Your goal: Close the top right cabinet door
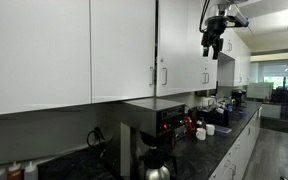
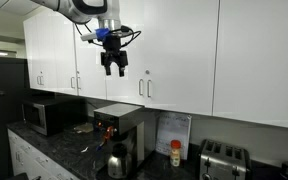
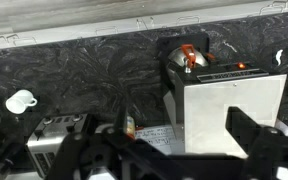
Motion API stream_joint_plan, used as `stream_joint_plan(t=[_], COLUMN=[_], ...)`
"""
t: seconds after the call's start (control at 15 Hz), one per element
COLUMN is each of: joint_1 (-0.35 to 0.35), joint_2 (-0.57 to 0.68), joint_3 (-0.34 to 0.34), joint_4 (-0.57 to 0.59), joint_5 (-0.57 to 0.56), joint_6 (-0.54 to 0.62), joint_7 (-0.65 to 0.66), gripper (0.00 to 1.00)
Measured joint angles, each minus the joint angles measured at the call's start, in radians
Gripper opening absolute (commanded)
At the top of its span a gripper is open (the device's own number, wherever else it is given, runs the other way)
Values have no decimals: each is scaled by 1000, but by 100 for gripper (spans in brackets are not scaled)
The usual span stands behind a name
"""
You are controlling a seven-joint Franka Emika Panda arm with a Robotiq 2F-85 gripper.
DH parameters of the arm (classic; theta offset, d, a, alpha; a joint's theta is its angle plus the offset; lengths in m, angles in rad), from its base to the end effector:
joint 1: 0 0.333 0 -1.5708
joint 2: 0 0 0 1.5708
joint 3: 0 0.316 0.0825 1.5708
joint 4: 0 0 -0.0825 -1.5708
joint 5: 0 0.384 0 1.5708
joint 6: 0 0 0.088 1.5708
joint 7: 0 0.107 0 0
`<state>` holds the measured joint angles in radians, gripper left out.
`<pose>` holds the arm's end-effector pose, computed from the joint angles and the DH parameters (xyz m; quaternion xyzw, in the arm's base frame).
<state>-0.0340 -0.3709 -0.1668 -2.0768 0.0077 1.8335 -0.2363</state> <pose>0.4451 -0.1006 0.5899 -0.9973 -0.0207 -0.0671 0.0201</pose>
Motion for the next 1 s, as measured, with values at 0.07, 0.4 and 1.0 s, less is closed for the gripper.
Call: stream_joint_plan(t=[0.07, 0.4, 1.0], joint_1=[-8, -43, -43], joint_2=[-23, -118, -126], joint_3=[-1, -8, -7], joint_4=[-34, -172, -178], joint_5=[-4, -5, -5], joint_6=[0, 15, 18], joint_7=[11, 37, 41], gripper=[100, 100, 100])
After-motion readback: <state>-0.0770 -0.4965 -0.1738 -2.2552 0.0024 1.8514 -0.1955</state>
